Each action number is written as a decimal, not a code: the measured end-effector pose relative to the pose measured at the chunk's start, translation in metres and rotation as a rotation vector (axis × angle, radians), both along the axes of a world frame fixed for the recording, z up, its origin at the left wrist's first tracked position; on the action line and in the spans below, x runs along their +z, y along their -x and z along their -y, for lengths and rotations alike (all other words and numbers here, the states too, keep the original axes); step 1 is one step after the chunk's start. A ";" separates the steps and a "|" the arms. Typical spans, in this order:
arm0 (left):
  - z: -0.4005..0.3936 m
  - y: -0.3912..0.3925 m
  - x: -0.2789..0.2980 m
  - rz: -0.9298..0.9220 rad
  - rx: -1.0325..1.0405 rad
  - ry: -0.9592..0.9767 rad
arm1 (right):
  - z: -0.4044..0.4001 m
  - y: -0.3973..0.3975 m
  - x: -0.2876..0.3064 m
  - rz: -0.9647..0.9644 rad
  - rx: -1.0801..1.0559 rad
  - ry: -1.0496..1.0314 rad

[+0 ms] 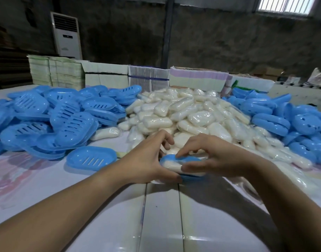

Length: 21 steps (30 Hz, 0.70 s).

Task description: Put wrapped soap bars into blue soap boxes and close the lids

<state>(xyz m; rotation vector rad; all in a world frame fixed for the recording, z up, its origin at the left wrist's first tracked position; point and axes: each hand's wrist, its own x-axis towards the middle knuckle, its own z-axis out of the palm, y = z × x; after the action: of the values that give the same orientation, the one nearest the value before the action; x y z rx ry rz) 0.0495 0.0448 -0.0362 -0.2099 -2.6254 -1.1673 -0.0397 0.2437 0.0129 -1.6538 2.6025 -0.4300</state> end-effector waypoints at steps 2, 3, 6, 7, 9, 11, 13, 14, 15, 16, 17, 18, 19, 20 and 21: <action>0.001 0.000 0.001 0.021 0.004 0.024 | -0.015 0.003 0.004 0.115 -0.009 0.027; 0.001 0.000 0.001 0.024 0.003 0.030 | -0.020 0.004 0.004 0.141 -0.012 0.040; 0.000 -0.002 0.002 0.023 0.011 0.015 | -0.021 0.001 -0.003 0.118 -0.027 0.055; -0.001 -0.002 0.002 0.028 0.009 -0.002 | -0.018 0.000 -0.005 0.107 -0.038 0.060; -0.002 -0.002 0.001 0.034 0.004 -0.037 | -0.014 -0.001 -0.008 0.075 -0.052 0.061; -0.003 -0.002 0.001 0.027 -0.003 -0.040 | -0.012 -0.002 -0.009 0.038 -0.050 0.044; -0.003 -0.002 0.003 0.035 -0.004 -0.014 | -0.013 -0.002 -0.008 0.040 -0.049 0.029; -0.001 -0.003 0.004 0.055 -0.002 -0.005 | -0.015 -0.002 -0.007 0.069 -0.048 0.041; 0.003 -0.004 0.007 0.083 0.000 -0.003 | -0.018 -0.002 -0.005 0.113 -0.051 0.066; 0.008 -0.005 0.010 0.116 0.002 -0.001 | -0.021 -0.002 -0.003 0.159 -0.057 0.089; 0.013 -0.007 0.013 0.143 0.000 0.003 | -0.024 -0.001 -0.001 0.186 -0.065 0.098; 0.018 -0.008 0.015 0.161 -0.006 0.007 | -0.027 0.000 0.000 0.188 -0.068 0.093; 0.022 -0.009 0.017 0.174 -0.012 0.005 | -0.028 0.001 0.000 0.177 -0.068 0.084; 0.023 -0.009 0.018 0.183 -0.018 -0.002 | -0.029 0.001 0.000 0.164 -0.069 0.080; 0.023 -0.009 0.018 0.186 -0.017 -0.013 | -0.028 0.001 0.000 0.154 -0.071 0.082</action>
<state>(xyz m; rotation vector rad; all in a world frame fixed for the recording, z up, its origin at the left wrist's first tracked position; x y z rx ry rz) 0.0584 0.0217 -0.0180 -0.1269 -2.7796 -1.2652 -0.0410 0.2720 0.0127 -1.4884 2.5680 -0.6475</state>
